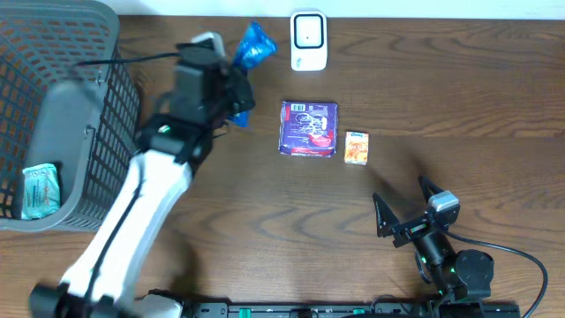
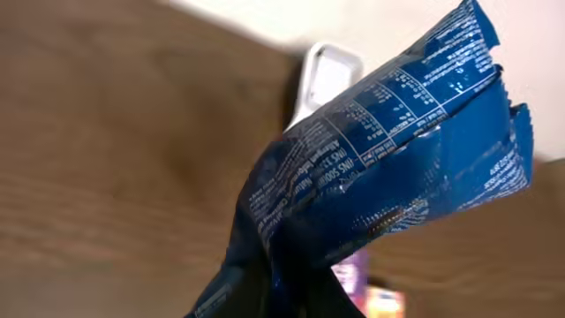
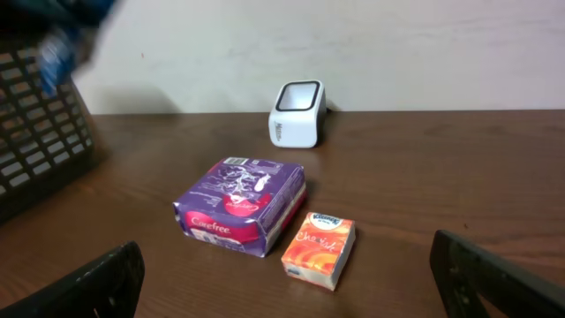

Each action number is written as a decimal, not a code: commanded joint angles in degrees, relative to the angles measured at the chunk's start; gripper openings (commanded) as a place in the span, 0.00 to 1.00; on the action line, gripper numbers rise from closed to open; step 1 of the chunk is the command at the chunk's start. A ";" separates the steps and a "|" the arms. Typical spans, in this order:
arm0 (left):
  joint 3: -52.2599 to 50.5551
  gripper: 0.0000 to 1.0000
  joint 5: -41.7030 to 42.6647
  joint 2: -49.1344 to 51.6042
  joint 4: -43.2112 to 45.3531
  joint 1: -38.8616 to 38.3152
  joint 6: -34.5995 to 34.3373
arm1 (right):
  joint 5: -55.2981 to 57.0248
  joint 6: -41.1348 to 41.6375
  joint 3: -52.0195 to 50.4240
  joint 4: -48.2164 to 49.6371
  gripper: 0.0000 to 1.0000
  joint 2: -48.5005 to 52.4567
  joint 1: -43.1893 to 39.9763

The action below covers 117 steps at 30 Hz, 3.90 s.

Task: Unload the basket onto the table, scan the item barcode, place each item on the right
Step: 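Lift the blue wrapper out and drop it left of the purple box, then reach into the basket and grasp the mint-green toilet tissue pack, then carry the green pack out and set it behind the blue wrapper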

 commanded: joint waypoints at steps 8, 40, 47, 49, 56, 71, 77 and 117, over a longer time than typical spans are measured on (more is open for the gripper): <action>0.96 0.07 -11.39 18.93 0.85 -2.95 -15.85 | -0.26 0.79 -0.09 -0.28 0.99 -0.26 0.33; 0.96 0.75 -27.50 -16.61 9.05 37.59 18.58 | -0.26 0.79 -0.09 -0.28 0.99 -0.26 0.33; 0.96 0.75 -27.89 -3.93 -2.58 50.34 22.40 | -0.26 0.76 -0.09 -0.28 0.99 -0.26 0.33; 0.96 0.75 -27.89 0.70 -7.06 52.54 22.49 | -0.26 0.79 -0.09 -0.28 0.99 -0.26 0.33; 0.94 0.63 -27.85 12.26 -15.54 54.29 22.53 | -0.26 0.79 -0.09 -0.28 0.99 -0.26 0.33; 0.94 0.64 -23.19 25.77 -13.70 54.31 21.18 | -0.26 0.79 -0.09 -0.28 0.99 -0.26 0.33; 0.94 0.70 -17.11 29.27 -13.68 54.31 21.05 | -0.26 0.79 -0.09 -0.28 0.99 -0.26 0.33; 0.96 0.08 -8.04 -3.87 8.61 -8.81 19.91 | -0.26 0.79 -0.09 -0.28 0.99 -0.26 0.33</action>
